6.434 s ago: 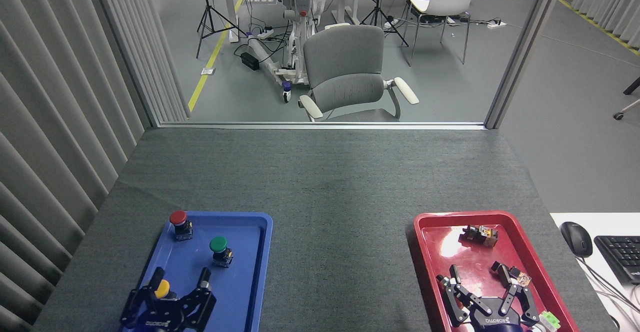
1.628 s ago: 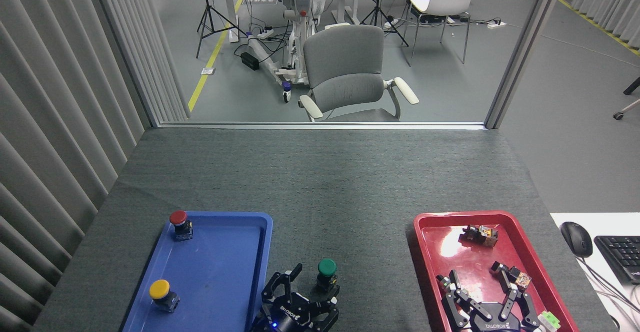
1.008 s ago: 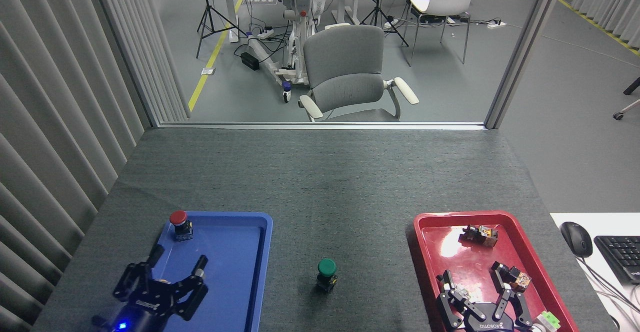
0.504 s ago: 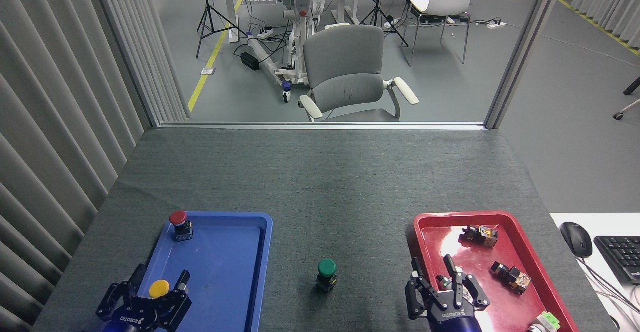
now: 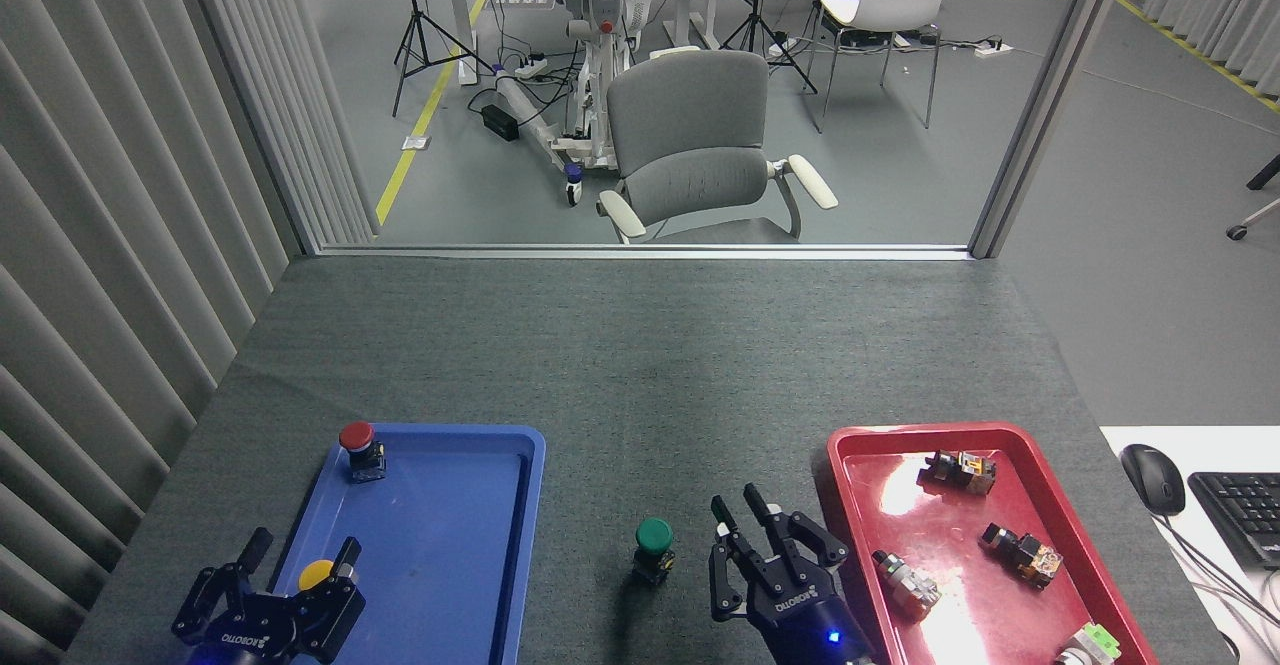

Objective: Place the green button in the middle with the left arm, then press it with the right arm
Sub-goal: 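Move the right gripper from the red tray to the green button, then press down on top of the green button with the right gripper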

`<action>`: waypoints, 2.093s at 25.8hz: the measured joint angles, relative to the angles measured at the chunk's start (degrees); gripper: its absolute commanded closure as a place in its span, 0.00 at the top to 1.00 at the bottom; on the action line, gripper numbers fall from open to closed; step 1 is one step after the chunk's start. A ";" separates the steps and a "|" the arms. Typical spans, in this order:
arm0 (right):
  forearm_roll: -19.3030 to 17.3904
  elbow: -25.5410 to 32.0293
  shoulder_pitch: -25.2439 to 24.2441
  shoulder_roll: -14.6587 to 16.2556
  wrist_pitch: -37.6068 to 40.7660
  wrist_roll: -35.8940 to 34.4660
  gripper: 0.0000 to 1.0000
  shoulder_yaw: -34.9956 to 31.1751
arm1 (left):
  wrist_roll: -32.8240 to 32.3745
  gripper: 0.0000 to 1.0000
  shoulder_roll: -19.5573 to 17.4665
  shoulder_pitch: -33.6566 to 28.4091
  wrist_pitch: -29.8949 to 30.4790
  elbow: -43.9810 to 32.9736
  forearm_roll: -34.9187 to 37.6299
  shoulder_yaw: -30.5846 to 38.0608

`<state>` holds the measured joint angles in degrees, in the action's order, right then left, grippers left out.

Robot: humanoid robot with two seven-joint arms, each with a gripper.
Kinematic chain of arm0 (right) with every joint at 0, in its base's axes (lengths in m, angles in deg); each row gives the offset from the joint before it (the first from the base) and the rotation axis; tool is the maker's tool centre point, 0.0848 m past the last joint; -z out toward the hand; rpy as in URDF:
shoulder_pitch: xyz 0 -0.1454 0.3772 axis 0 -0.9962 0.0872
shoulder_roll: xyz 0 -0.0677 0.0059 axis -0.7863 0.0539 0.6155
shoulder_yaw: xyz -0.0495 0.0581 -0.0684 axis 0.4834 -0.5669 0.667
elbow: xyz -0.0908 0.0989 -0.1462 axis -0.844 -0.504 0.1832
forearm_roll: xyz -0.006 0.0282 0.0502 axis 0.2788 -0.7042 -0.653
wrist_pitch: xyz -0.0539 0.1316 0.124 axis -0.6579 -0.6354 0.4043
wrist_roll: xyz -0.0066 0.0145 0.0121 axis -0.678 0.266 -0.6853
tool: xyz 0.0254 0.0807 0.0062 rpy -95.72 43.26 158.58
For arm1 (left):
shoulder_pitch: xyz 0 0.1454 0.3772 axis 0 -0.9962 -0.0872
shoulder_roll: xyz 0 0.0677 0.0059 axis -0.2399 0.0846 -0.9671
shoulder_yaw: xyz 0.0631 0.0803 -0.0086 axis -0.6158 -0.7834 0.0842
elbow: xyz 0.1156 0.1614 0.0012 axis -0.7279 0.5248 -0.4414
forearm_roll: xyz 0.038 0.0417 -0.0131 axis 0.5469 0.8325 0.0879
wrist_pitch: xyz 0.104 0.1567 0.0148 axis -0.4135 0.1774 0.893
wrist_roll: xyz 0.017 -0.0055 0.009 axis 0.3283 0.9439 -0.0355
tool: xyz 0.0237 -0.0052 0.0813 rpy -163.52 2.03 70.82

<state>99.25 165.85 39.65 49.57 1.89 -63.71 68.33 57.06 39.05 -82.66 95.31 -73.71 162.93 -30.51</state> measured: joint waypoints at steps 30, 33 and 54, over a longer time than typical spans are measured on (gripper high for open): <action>1.48 -8.88 5.98 -4.18 0.83 11.52 0.00 5.90 | 0.14 1.00 0.47 -0.16 0.06 1.88 -0.23 0.11; 1.41 -9.01 5.98 -4.20 0.73 11.65 0.00 5.93 | 0.14 1.00 0.49 -0.07 -0.04 1.98 -0.24 0.12; 0.97 -10.91 6.11 -4.26 0.62 11.41 0.00 5.94 | 0.07 1.00 0.51 0.03 -0.11 1.97 -0.25 0.04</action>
<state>100.23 154.94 45.76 45.31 2.51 -52.30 74.27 57.13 39.56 -82.63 95.20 -71.74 162.68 -30.47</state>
